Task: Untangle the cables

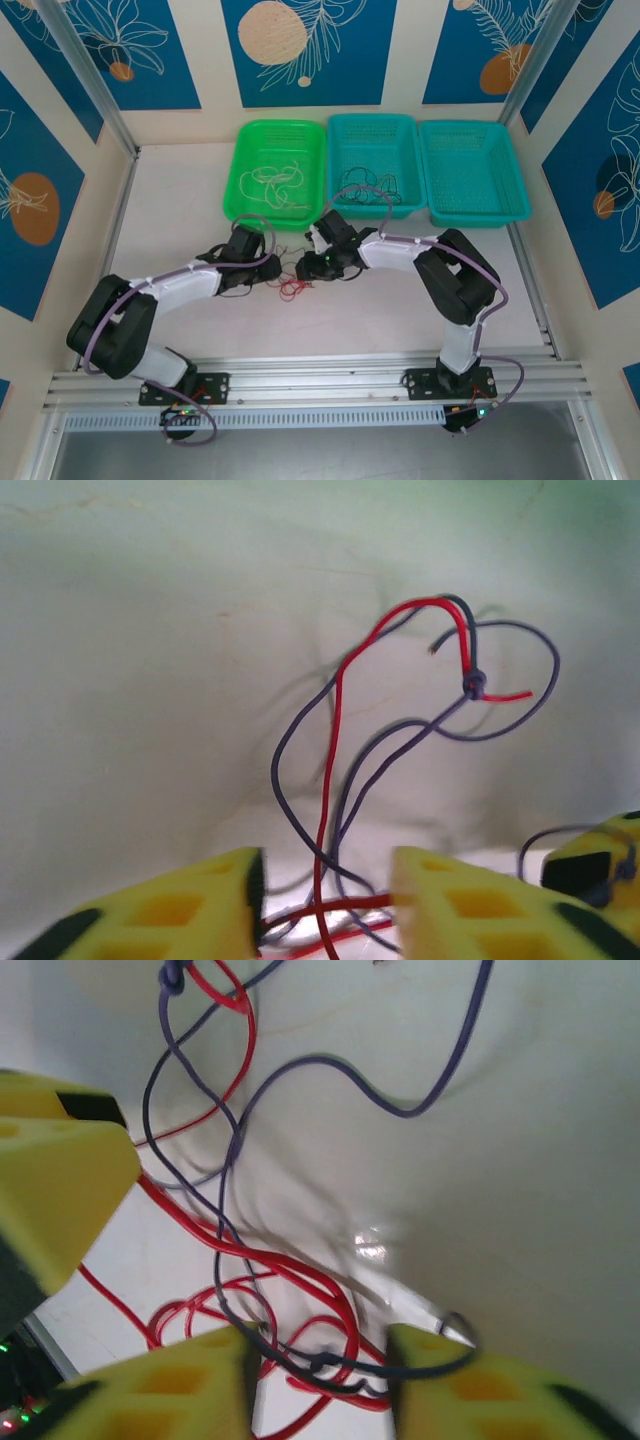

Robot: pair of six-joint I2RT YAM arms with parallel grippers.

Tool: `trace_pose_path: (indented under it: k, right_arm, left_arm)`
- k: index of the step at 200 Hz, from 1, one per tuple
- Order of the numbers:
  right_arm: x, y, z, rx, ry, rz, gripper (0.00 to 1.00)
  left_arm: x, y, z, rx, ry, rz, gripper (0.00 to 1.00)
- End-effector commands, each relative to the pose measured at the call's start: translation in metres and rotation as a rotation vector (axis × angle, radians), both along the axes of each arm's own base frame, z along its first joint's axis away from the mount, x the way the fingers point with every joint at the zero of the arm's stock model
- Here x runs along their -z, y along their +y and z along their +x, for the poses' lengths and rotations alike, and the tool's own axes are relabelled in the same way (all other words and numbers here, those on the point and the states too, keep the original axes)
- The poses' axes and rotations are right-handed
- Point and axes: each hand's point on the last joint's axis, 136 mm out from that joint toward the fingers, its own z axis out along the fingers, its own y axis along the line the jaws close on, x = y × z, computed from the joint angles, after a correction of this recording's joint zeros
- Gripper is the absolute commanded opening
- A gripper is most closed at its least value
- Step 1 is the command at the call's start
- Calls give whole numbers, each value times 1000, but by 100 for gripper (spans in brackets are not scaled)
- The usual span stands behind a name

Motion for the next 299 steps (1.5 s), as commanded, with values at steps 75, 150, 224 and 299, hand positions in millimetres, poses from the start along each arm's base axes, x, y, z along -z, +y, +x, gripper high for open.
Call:
trace_pose_path:
  k: [75,150,224,299]
  right_arm:
    - [-59,-78,26,289,-37,158,0]
    - [-106,-73,11,250,-43,328,0]
    - [-183,-31,0,155,-107,477,0]
    - [-252,0,-31,55,-175,588,0]
  left_arm:
    - [26,83,-21,-161,70,152,0]
    - [-62,25,-2,55,-234,-221,47]
    - [-134,-51,-44,486,-613,-351,84]
    - [-77,-78,-3,374,-498,-255,88]
